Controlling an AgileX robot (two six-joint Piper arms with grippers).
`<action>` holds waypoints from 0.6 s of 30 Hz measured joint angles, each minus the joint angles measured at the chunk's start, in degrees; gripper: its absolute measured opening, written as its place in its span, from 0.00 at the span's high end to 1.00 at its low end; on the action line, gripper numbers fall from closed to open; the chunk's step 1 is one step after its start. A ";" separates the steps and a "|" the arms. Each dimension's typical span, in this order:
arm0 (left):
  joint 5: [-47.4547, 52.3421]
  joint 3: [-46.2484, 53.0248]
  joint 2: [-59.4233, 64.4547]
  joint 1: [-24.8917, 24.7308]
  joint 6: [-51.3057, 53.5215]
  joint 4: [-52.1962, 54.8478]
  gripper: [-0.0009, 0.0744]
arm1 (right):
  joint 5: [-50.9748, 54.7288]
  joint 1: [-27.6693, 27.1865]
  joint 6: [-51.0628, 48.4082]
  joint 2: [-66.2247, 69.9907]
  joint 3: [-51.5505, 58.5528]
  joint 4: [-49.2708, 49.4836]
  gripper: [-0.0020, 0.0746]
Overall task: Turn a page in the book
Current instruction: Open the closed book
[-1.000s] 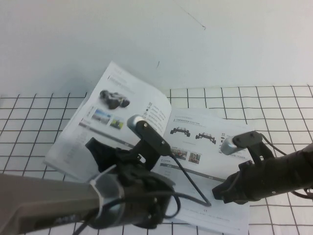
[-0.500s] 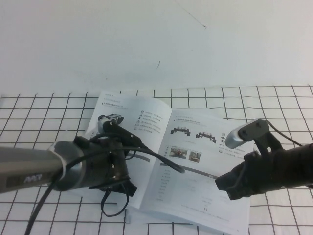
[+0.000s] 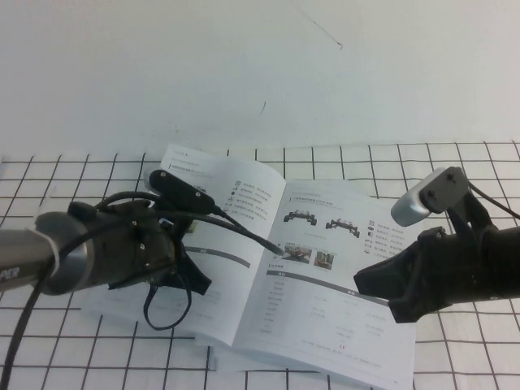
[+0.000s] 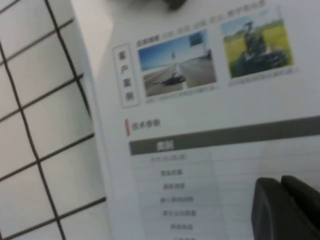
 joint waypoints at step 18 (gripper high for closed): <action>12.10 -0.44 0.29 2.89 57.14 -49.93 0.99 | 0.58 0.00 -0.20 -2.58 0.00 2.59 0.97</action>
